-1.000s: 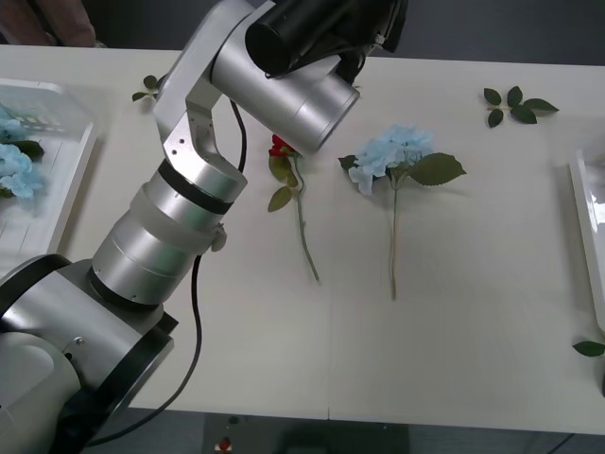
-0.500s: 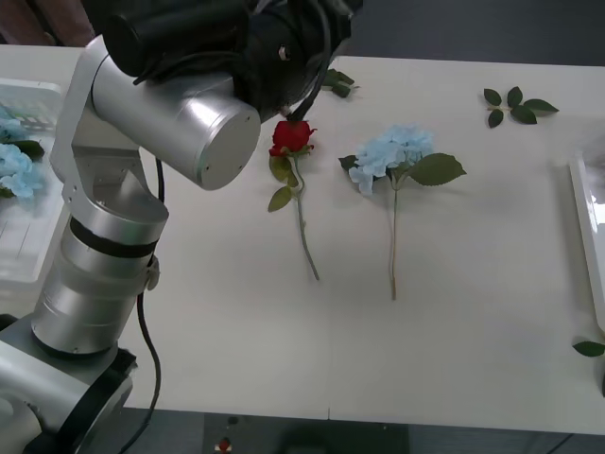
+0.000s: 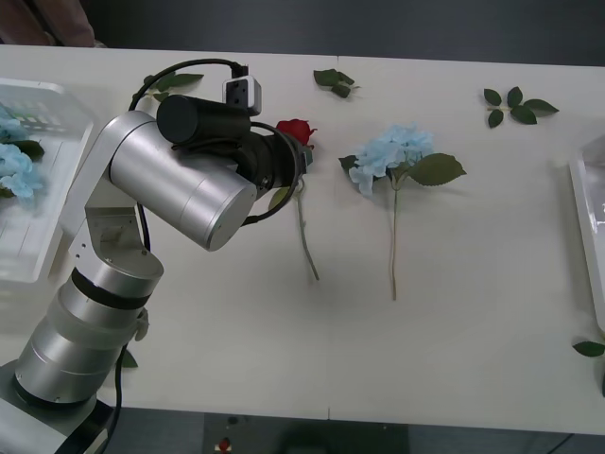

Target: Put the red flowers into the right box and the blue flowers into the left box

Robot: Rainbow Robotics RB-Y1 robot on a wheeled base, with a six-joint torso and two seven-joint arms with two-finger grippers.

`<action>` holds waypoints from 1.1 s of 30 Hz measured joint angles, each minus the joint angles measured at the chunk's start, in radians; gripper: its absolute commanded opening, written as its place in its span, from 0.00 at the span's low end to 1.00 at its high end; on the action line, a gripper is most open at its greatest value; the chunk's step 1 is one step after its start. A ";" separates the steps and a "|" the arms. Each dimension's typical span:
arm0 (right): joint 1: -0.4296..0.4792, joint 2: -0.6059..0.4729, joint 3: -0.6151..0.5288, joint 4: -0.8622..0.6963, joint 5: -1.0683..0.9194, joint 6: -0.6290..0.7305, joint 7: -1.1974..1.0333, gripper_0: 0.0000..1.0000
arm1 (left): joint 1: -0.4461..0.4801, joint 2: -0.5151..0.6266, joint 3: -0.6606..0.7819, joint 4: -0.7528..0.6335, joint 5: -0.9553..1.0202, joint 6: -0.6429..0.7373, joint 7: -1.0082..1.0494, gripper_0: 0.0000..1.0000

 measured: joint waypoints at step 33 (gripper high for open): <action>-0.028 0.000 0.209 -0.069 -0.019 0.051 -0.003 1.00 | -0.252 0.000 -0.155 0.696 -0.046 -0.381 0.000 1.00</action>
